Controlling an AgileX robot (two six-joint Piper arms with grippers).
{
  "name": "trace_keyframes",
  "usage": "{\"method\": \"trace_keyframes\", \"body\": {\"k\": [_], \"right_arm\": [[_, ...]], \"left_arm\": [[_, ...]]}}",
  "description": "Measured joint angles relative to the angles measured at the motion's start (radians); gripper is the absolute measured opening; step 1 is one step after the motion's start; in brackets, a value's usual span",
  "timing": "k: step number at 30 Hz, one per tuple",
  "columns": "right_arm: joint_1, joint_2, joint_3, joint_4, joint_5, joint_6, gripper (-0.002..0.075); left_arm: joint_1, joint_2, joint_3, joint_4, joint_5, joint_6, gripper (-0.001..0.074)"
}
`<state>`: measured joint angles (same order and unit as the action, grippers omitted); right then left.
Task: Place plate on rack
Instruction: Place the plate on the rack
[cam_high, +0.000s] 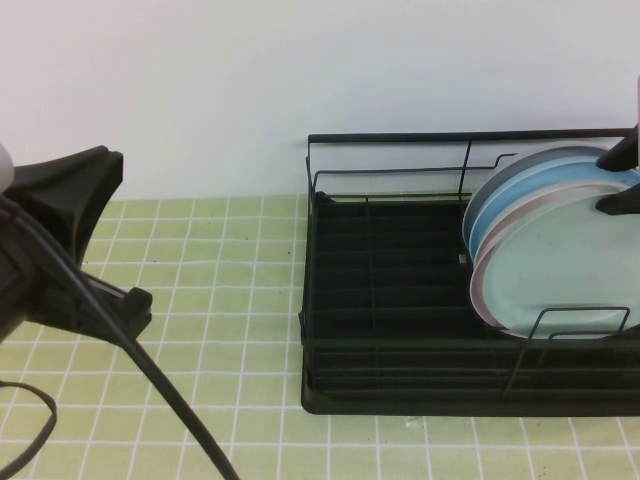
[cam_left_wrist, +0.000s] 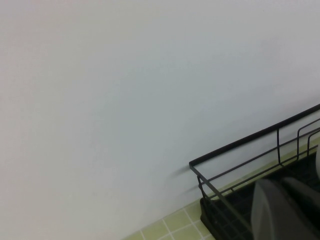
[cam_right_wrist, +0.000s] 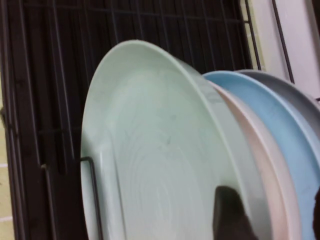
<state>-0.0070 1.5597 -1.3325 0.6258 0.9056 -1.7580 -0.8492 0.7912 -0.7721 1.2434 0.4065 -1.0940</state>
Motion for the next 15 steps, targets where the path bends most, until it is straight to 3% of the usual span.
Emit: {"method": "trace_keyframes", "body": {"k": [4,8,15], "right_arm": [[0.000,0.011,0.000,-0.044,0.012,0.047,0.0377],[0.000,0.032,0.000,-0.051,0.009,0.108,0.0467],[0.000,0.039,0.000,-0.062,0.025,0.151,0.0468]], "left_arm": [[0.000,0.000,0.000,0.000,0.000,0.000,0.0000],[0.000,0.000,0.000,-0.002,-0.002,-0.014,0.0000],[0.000,0.000,0.000,0.000,-0.004,-0.014,0.0000]]}}
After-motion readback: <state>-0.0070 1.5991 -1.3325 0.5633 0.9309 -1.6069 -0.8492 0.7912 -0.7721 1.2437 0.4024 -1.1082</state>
